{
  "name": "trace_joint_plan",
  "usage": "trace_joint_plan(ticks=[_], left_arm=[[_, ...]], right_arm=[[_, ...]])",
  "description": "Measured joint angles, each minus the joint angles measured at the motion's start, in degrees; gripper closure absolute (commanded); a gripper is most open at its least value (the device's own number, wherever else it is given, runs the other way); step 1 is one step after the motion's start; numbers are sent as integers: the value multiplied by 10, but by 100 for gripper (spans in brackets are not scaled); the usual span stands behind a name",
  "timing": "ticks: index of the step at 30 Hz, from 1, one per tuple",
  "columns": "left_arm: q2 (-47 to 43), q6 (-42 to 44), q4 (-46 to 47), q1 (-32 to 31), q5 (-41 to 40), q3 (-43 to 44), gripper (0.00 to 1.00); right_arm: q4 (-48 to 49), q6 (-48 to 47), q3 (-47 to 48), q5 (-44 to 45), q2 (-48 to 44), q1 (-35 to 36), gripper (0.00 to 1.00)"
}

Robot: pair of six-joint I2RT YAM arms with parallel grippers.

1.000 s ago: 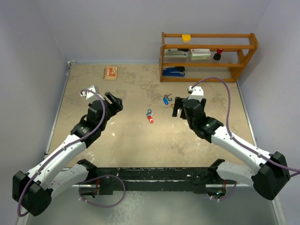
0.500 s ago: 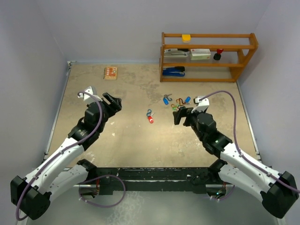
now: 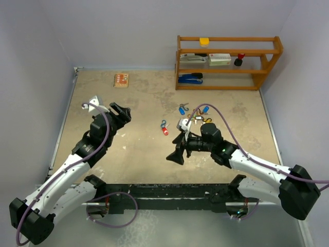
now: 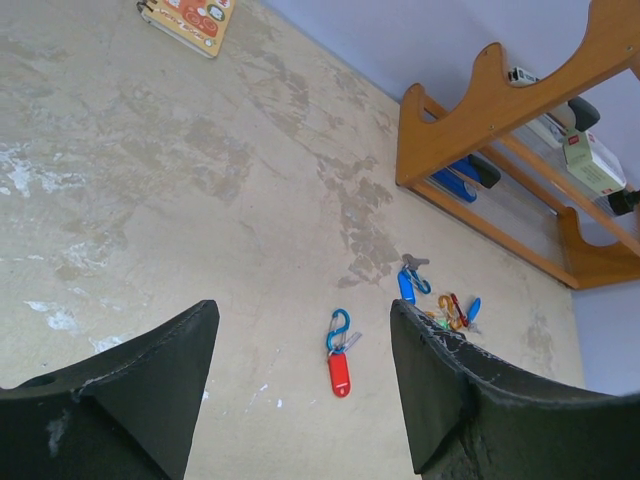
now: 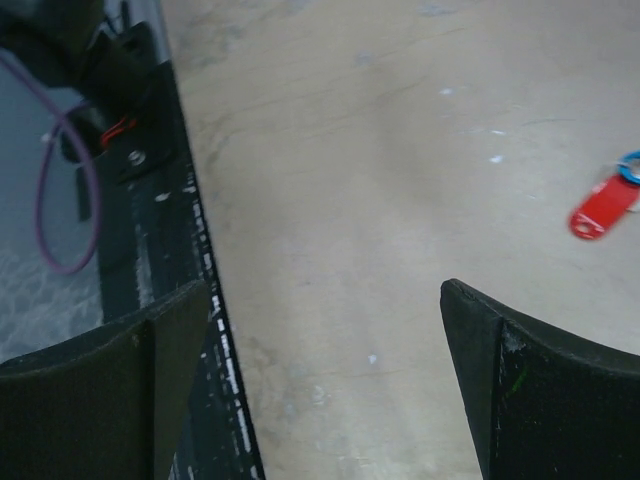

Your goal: Put the keys on the keyring

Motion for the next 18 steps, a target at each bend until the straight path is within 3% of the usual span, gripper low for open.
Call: trace_joint_plan(ticks=[4,18], left_arm=[[0,7,-4,0,-6,0,33],[-2,11,-26,0,-26,-1,33]], right_arm=[[-4,-14,0,-36,1,21,0],[-1,26,-106,26,-87,21,0]])
